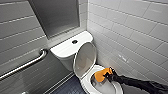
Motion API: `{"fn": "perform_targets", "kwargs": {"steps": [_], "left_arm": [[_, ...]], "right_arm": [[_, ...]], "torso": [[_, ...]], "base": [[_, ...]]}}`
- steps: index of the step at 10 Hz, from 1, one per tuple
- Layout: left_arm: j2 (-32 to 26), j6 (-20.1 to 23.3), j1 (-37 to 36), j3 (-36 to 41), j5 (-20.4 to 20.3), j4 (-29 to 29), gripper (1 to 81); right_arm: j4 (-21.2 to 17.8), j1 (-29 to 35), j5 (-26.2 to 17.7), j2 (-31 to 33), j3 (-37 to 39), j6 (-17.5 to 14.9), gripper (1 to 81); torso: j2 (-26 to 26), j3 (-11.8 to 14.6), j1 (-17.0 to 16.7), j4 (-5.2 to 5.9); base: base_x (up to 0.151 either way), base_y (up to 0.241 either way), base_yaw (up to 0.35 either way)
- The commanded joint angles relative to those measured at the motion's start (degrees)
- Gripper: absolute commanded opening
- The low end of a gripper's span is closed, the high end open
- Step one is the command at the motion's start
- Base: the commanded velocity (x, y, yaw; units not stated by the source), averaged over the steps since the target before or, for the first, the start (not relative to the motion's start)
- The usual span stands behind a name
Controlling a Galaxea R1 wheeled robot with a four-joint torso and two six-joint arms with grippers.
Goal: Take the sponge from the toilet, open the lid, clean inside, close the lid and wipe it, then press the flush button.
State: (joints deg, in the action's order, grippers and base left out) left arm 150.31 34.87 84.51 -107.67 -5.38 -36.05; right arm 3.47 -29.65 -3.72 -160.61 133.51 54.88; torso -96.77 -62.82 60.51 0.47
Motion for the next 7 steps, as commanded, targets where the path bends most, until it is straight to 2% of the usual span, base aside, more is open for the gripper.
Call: {"fn": "perform_targets", "kwargs": {"steps": [1, 3, 7], "left_arm": [[-0.6, 0.6, 1.1, 1.3, 6.0, 0.1, 81.1], [0.1, 0.6, 1.1, 1.1, 6.0, 0.3, 81.1], [0.3, 0.6, 1.1, 1.0, 6.0, 0.2, 81.1]], "right_arm": [[0.0, 4.0, -0.4, 7.5, -7.6, 2.8, 1.0], [-0.2, 2.1, 3.3, 13.9, -14.2, 2.8, 1.0], [-1.3, -2.0, 5.7, 20.8, -20.3, 2.8, 1.0]], "torso": [[0.0, 0.0, 0.0, 0.00], [0.0, 0.0, 0.0, 0.00], [0.0, 0.0, 0.0, 0.00]], "base": [[0.000, 0.000, 0.000], [0.000, 0.000, 0.000], [0.000, 0.000, 0.000]]}}
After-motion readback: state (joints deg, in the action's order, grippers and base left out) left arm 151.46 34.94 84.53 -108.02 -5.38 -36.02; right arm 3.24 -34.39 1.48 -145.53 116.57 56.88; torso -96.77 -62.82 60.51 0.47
